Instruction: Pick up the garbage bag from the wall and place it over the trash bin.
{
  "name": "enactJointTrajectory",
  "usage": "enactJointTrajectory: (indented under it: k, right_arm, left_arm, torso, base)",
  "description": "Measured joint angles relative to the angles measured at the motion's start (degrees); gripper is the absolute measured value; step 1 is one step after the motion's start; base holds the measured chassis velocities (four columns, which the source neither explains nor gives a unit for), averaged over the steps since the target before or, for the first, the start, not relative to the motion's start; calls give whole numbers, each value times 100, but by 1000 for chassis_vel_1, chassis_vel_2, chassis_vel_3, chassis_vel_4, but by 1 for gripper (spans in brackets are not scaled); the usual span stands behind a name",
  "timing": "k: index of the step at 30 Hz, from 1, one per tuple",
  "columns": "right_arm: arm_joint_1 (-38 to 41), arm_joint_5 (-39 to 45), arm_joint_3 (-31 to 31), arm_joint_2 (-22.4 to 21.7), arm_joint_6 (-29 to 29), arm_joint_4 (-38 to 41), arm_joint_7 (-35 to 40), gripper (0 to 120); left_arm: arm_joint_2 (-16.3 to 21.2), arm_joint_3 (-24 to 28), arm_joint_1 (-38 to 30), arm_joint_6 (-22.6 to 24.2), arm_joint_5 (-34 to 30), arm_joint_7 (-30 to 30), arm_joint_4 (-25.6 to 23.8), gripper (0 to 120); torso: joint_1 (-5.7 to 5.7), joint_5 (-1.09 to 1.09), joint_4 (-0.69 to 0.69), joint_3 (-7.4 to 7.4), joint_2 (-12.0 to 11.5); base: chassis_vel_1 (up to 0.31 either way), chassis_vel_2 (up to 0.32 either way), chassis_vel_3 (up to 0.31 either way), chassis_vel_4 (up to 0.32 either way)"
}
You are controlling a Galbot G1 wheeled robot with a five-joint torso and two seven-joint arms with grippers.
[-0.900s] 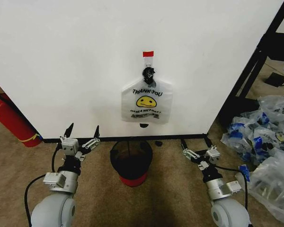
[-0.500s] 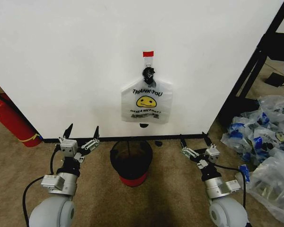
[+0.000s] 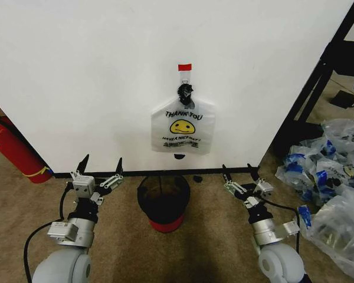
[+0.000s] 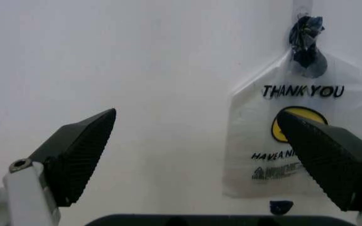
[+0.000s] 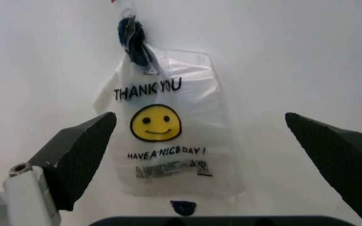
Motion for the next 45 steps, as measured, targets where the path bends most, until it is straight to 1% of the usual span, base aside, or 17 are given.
enactJointTrajectory:
  k: [6, 9, 11, 15, 17, 19, 23, 24, 25, 27, 28, 32, 33, 34, 36, 38, 45]
  right_arm:
    - [90, -308, 12, -42, -69, -132, 150, 100]
    - [210, -174, -73, -73, -42, -219, 81, 100]
    - [481, 533, -250, -54, -25, -342, -135, 100]
    - [1177, 2376, -694, 177, -47, -763, -614, 100]
    - [1305, 2609, -766, 216, -58, -864, -714, 100]
    - [1794, 3317, -945, 416, -150, -1346, -1156, 100]
    - [2432, 4001, -1042, 694, -271, -2032, -1747, 100]
    - [2432, 4001, -1042, 694, -271, -2032, -1747, 100]
    - [2710, 4159, -1074, 787, -294, -2396, -1972, 100]
    - [3003, 4290, -1086, 881, -312, -2726, -2105, 100]
    - [3185, 4381, -1107, 940, -325, -2906, -2129, 100]
    - [3746, 4500, -1208, 1107, -373, -3319, -2194, 100]
    - [3746, 4500, -1208, 1107, -373, -3319, -2194, 100]
    - [3915, 4510, -1255, 1156, -382, -3467, -2230, 100]
    - [4228, 4516, -1308, 1278, -381, -3742, -2343, 100]
    - [4405, 4509, -1341, 1388, -382, -3972, -2397, 100]
    - [4826, 4268, -1344, 1746, -366, -4560, -2508, 100]
  left_arm:
    - [-73, 52, -20, -72, 96, 1, 145, 100]
    - [-64, 53, -6, -110, 114, 1, 191, 100]
    - [-19, 85, -43, -136, 154, 11, 278, 100]
    - [83, 163, -99, -143, 250, 94, 384, 100]
    - [97, 163, -97, -145, 260, 103, 391, 100]
    - [158, 131, -94, -153, 276, 117, 427, 100]
    - [210, 74, -95, -172, 280, 119, 452, 100]
    - [210, 74, -95, -172, 280, 119, 452, 100]
    - [227, 70, -101, -176, 280, 120, 464, 100]
    - [268, 96, -150, -178, 280, 128, 521, 100]
    - [288, 103, -168, -196, 283, 140, 561, 100]
    - [307, 99, -173, -245, 291, 153, 673, 100]
    - [307, 99, -173, -245, 291, 153, 673, 100]
    - [306, 99, -179, -250, 296, 156, 698, 100]
    - [298, 103, -198, -257, 304, 158, 720, 100]
    - [298, 106, -206, -258, 308, 165, 737, 100]
    - [344, 97, -256, -290, 303, 170, 844, 100]
  torso:
    - [0, 0, -1, 0, 0]
    - [0, -1, -2, 0, 0]
    - [0, 0, 0, 0, 0]
    - [0, 0, -2, 0, 0]
    - [0, 0, 2, 0, 0]
    - [1, -1, 1, 1, 0]
    - [0, -2, 0, 1, 0]
    - [0, -2, 0, 1, 0]
    - [0, 0, 1, 1, 0]
    - [1, -2, 0, 1, 0]
    - [1, -2, -4, 1, 0]
    - [1, -4, 0, 0, 0]
    - [1, -4, 0, 0, 0]
    - [1, 0, 1, 1, -1]
    - [1, -3, 0, 0, 0]
    - [1, 1, 0, 1, -1]
    - [1, -1, 0, 1, 0]
  base:
    - [0, 0, 0, 0]
    - [0, 0, 0, 0]
    - [0, 0, 0, 0]
    - [0, 0, 0, 0]
    - [0, 0, 0, 0]
    - [0, 0, 0, 0]
    - [0, 0, 0, 0]
    - [0, 0, 0, 0]
    - [0, 0, 0, 0]
    - [0, 0, 0, 0]
    - [0, 0, 0, 0]
    - [0, 0, 0, 0]
    - [0, 0, 0, 0]
    - [0, 0, 0, 0]
    - [0, 0, 0, 0]
    - [0, 0, 0, 0]
    - [0, 0, 0, 0]
